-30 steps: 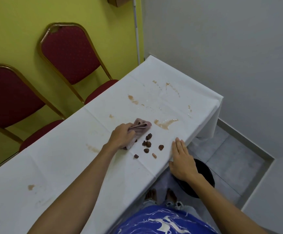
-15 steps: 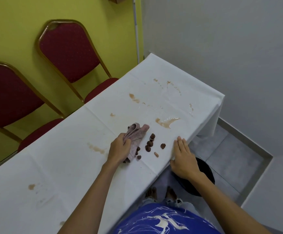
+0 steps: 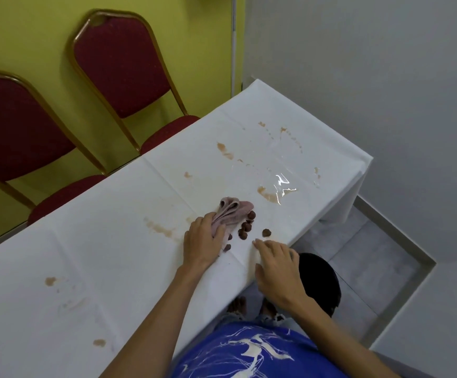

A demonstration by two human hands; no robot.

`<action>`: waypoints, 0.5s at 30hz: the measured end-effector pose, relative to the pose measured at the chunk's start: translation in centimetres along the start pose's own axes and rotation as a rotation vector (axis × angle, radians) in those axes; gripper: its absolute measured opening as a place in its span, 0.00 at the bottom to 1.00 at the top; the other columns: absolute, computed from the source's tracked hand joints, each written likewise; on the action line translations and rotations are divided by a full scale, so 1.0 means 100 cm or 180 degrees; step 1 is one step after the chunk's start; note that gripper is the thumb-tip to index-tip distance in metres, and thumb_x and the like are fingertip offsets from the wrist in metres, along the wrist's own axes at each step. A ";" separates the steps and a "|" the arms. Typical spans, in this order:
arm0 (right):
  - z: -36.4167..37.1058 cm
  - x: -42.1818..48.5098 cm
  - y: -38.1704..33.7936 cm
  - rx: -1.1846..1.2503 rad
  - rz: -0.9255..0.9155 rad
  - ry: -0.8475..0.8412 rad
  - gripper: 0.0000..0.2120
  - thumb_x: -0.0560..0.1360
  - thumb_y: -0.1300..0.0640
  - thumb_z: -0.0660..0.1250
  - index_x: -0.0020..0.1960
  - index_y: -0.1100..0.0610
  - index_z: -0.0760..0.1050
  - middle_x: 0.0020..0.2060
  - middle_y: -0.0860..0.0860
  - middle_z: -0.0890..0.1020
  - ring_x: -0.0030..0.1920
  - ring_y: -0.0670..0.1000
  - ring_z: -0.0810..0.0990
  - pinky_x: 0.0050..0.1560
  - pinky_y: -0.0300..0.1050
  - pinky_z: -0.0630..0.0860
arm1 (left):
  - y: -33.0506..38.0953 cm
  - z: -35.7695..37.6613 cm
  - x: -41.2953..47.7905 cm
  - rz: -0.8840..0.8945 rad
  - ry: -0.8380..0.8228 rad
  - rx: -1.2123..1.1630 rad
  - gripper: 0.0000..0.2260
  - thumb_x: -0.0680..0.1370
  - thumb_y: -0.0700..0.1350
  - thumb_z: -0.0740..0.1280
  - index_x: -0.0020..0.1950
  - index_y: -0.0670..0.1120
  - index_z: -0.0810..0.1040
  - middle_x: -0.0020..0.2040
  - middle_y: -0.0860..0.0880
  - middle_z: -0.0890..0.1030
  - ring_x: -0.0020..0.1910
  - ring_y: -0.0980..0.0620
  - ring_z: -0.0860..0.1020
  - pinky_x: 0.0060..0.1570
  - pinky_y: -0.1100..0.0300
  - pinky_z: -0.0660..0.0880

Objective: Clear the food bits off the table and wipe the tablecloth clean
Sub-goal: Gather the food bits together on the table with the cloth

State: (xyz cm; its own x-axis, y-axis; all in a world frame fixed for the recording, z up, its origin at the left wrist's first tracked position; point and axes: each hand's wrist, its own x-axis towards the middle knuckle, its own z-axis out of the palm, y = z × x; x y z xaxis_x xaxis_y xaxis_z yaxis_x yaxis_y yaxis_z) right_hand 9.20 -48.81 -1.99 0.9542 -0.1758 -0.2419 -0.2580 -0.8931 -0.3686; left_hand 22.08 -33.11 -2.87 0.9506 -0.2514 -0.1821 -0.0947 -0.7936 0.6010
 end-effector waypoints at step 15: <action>0.004 0.013 -0.043 -0.0310 -0.0309 -0.0841 0.36 0.81 0.51 0.58 0.81 0.58 0.44 0.57 0.54 0.73 0.55 0.55 0.71 0.62 0.53 0.65 | 0.004 -0.010 -0.013 -0.0495 -0.0158 -0.0722 0.11 0.83 0.49 0.61 0.60 0.44 0.76 0.53 0.47 0.82 0.50 0.47 0.79 0.41 0.60 0.73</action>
State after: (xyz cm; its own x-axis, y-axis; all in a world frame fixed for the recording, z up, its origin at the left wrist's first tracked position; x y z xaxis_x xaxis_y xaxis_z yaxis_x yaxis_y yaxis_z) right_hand 11.48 -45.00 -1.01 0.8980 0.0148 -0.4397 -0.1396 -0.9382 -0.3168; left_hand 21.07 -32.56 -1.61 0.9323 -0.1677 -0.3204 0.1251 -0.6817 0.7208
